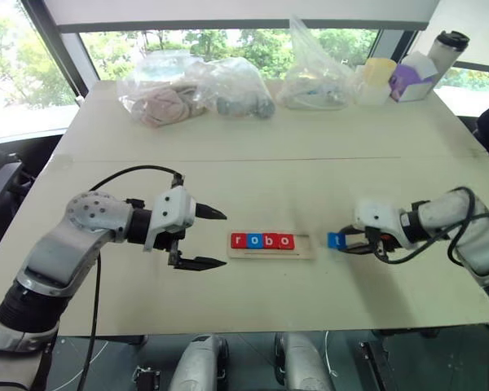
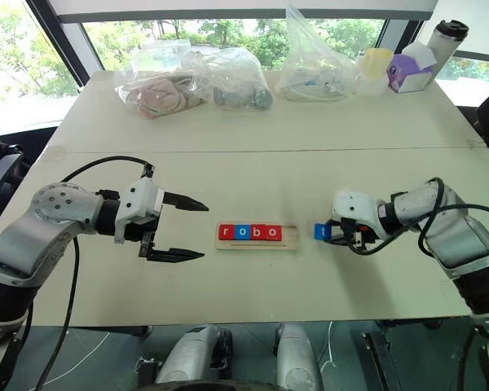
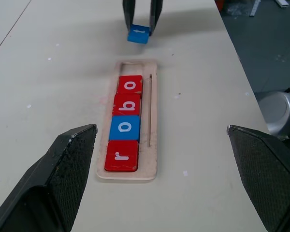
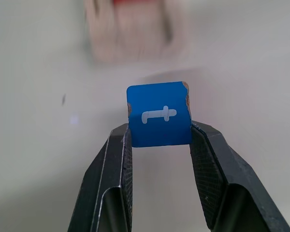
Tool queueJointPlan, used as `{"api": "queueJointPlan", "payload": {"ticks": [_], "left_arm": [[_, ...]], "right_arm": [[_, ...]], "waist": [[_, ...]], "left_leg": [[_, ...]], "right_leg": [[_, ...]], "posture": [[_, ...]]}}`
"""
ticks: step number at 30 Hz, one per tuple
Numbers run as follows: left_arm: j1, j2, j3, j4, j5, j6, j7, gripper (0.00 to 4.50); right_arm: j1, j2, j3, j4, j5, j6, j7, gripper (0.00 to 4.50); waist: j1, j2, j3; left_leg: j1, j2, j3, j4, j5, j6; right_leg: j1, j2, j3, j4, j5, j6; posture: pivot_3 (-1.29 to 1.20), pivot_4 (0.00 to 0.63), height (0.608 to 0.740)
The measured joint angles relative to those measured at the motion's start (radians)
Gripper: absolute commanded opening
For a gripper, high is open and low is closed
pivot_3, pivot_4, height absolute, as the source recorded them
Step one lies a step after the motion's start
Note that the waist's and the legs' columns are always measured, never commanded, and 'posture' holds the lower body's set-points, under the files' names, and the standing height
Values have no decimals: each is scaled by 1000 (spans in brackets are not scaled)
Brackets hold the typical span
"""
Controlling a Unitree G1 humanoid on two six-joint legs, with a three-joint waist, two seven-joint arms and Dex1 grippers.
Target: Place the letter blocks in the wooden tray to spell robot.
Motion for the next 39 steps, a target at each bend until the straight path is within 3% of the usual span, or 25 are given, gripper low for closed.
{"api": "queueJointPlan", "payload": {"ticks": [14,39], "left_arm": [[1,0,0,-8,-3,6,15,4500],[20,0,3,-36,-7,27,32,4500]], "right_arm": [[-56,86,57,-27,-12,56,28,1102],[-56,120,91,-24,-54,51,42,1102]], "waist": [[22,0,0],[21,0,0]], "left_leg": [[0,-1,0,0,0,0],[3,-1,0,1,1,-2]], "right_leg": [[0,0,0,1,0,0],[0,0,0,9,0,0]], "posture": [[0,150,740],[0,150,740]]}}
